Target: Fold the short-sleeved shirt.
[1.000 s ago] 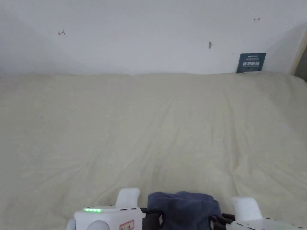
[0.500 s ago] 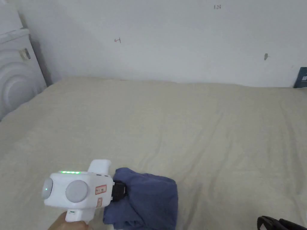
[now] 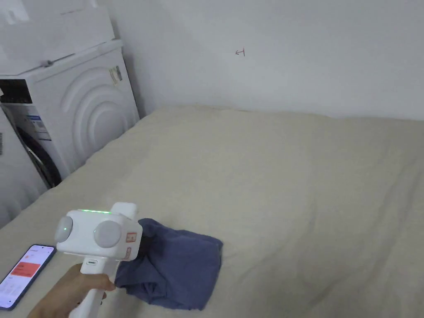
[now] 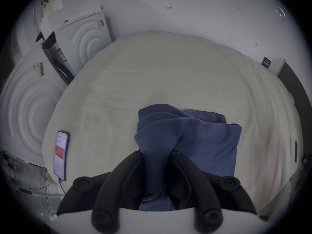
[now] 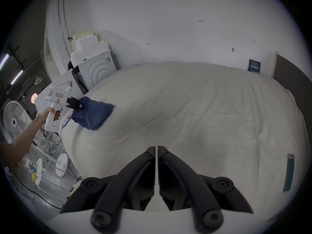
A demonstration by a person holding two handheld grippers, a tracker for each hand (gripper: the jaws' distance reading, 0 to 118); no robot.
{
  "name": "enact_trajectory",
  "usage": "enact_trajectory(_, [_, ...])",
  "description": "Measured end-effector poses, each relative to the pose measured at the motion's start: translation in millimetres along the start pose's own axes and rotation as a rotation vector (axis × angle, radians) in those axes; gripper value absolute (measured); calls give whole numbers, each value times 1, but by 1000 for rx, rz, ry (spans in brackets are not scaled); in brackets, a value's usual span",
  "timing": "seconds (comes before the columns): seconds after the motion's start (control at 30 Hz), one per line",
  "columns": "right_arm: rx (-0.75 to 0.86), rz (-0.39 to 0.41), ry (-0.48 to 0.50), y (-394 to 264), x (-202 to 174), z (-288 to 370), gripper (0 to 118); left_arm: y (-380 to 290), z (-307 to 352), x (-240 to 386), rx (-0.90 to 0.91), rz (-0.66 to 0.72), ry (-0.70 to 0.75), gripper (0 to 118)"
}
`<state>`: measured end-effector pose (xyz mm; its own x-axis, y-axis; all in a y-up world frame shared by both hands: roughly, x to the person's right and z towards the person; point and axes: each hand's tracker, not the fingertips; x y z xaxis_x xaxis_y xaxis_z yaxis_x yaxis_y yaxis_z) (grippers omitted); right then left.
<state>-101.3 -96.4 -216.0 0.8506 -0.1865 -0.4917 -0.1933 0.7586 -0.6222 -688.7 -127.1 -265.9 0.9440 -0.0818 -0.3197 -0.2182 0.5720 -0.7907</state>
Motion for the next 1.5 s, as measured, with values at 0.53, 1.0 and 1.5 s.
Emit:
enact_trajectory(0.53, [-45, 36, 31, -1, -10, -20, 7, -13, 11, -31, 16, 149, -27, 47])
enact_trajectory(1.0, [159, -36, -6, 1, 24, 79, 7, -66, 254, 184, 602, -80, 193, 0])
enact_trajectory(1.5, [546, 38, -155, 30, 43, 222, 7, -155, 389, 386, 838, -92, 33, 0])
